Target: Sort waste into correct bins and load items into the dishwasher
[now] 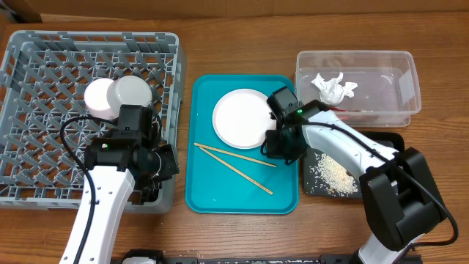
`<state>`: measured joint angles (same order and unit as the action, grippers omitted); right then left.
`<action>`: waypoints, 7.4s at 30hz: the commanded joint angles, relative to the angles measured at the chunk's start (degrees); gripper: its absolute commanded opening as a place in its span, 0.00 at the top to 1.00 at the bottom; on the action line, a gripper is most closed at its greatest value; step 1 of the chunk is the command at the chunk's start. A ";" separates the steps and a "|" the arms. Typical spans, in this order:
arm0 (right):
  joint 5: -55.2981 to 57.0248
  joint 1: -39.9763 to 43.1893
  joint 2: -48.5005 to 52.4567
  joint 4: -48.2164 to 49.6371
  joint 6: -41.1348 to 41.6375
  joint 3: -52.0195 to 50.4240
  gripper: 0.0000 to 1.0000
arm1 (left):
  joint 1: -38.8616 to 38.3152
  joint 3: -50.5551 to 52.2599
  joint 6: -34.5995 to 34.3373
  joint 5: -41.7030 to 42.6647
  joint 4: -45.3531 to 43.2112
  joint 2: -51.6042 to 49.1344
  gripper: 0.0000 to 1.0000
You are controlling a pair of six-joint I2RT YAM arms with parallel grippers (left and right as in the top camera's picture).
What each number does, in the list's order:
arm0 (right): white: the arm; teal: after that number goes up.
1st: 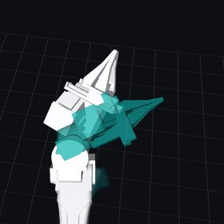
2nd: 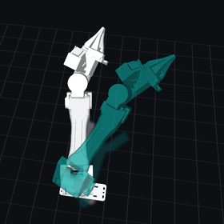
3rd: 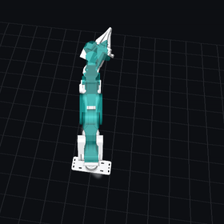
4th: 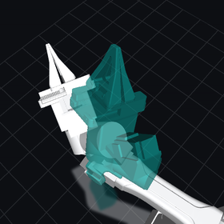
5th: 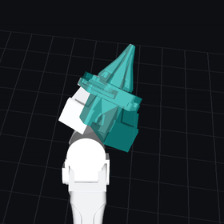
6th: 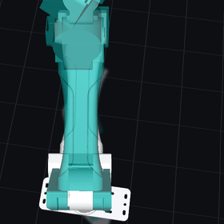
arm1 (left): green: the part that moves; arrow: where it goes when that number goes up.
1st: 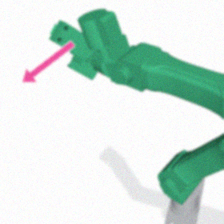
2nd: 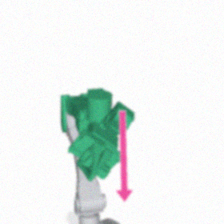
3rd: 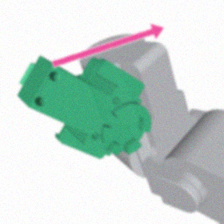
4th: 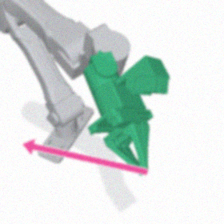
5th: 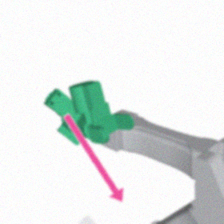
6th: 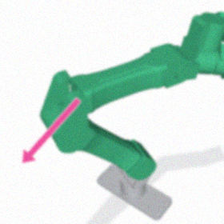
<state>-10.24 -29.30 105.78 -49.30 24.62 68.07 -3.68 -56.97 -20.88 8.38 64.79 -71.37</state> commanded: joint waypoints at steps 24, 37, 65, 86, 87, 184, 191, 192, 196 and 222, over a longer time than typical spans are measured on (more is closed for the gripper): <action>-22.29 -6.47 0.00 0.92 6.95 -8.02 0.96 | 0.11 0.35 0.11 0.68 -0.15 0.57 0.95; -18.84 -11.76 -1.53 0.11 6.25 -6.14 0.96 | 0.11 0.35 0.90 2.43 0.00 0.57 0.96; -11.41 21.00 -26.25 -27.58 -7.45 8.94 0.41 | -20.35 0.37 -28.65 7.56 -14.60 -9.84 0.04; -11.91 38.42 -26.25 -31.41 -11.21 8.92 0.41 | -20.44 0.37 -48.98 1.95 -22.10 -31.52 0.25; -11.91 38.42 -26.25 -31.41 -11.21 8.92 0.41 | -20.48 0.37 -48.96 1.92 -21.92 -32.00 0.28; -11.28 38.42 -26.25 -32.48 -11.43 8.92 0.41 | -11.41 -25.79 -20.20 2.45 1.05 -27.65 0.54; -11.28 38.42 -26.25 -32.50 -11.45 8.92 0.41 | -26.88 -18.27 -34.84 -7.10 -10.93 -27.98 0.45; -11.28 38.42 -26.25 -32.50 -11.45 8.92 0.41 | -28.11 -17.70 -36.28 -8.24 -11.45 -28.04 0.46; -11.28 38.42 -26.25 -32.72 -11.65 8.92 0.41 | -32.89 -15.78 -43.85 -13.16 -11.76 -28.96 0.45; -11.28 38.42 -26.25 -33.38 -12.72 8.92 0.41 | -34.32 -15.06 -49.79 -8.28 -15.32 -43.54 0.72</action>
<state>-21.63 8.97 80.84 -82.72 12.34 76.12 -38.22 -72.62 -71.16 -0.49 49.06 -112.31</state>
